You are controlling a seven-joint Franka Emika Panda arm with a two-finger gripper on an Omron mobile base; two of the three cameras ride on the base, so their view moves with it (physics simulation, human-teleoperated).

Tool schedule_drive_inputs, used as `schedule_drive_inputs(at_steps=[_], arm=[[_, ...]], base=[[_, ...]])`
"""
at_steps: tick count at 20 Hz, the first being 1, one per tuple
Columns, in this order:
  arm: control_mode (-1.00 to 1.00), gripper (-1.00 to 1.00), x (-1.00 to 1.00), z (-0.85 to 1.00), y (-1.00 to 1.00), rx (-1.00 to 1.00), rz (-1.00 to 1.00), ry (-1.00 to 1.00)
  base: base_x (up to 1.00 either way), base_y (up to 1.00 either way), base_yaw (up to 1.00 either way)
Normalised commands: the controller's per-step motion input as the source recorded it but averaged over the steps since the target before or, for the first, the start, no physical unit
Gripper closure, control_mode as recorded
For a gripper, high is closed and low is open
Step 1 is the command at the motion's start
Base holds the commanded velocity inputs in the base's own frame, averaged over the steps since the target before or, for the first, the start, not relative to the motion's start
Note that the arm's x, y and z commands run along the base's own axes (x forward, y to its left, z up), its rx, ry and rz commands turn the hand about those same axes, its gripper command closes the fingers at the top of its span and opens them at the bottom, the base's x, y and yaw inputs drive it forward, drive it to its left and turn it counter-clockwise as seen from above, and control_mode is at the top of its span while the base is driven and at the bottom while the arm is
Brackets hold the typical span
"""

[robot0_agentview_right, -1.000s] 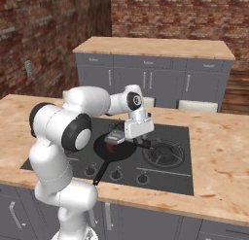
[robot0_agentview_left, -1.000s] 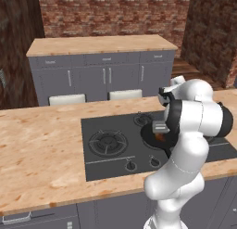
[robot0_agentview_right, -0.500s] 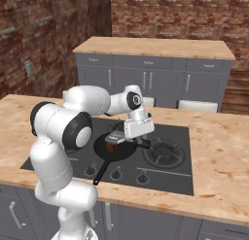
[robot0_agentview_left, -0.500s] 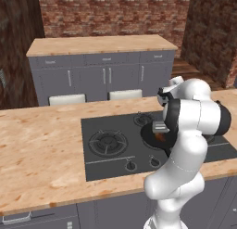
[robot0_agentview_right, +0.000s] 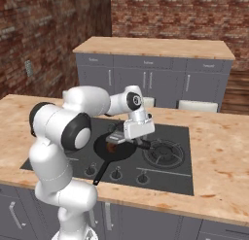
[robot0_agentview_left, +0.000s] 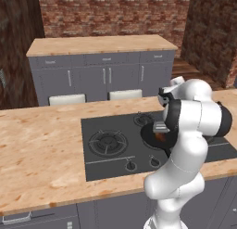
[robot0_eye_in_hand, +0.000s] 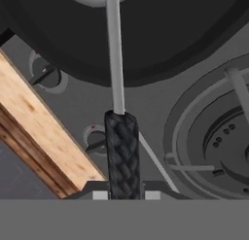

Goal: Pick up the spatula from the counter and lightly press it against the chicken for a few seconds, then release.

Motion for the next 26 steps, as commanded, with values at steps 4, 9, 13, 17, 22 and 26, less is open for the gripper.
schedule_drive_inputs(at_steps=[4, 9, 13, 17, 22, 26], arm=[[-1.00, 1.00, -0.21, -0.12, 0.00, -0.02, 0.00, 0.00], [-1.00, 1.00, -0.18, -0.16, 0.00, -0.02, 0.00, 0.02], [-1.00, 1.00, -0.11, -0.17, 0.01, -0.03, 0.00, 0.04], [-1.00, 1.00, -0.07, -0.19, 0.06, -0.02, 0.00, 0.05], [-1.00, 1.00, -0.12, -0.16, 0.05, -0.01, 0.00, 0.03], [-1.00, 1.00, -0.16, -0.19, 0.04, -0.01, 0.00, 0.03]], base=[[0.00, 0.00, 0.00], [0.00, 0.00, 0.00], [0.00, 0.00, 0.00], [0.00, 0.00, 0.00], [0.00, 0.00, 0.00], [0.00, 0.00, 0.00]])
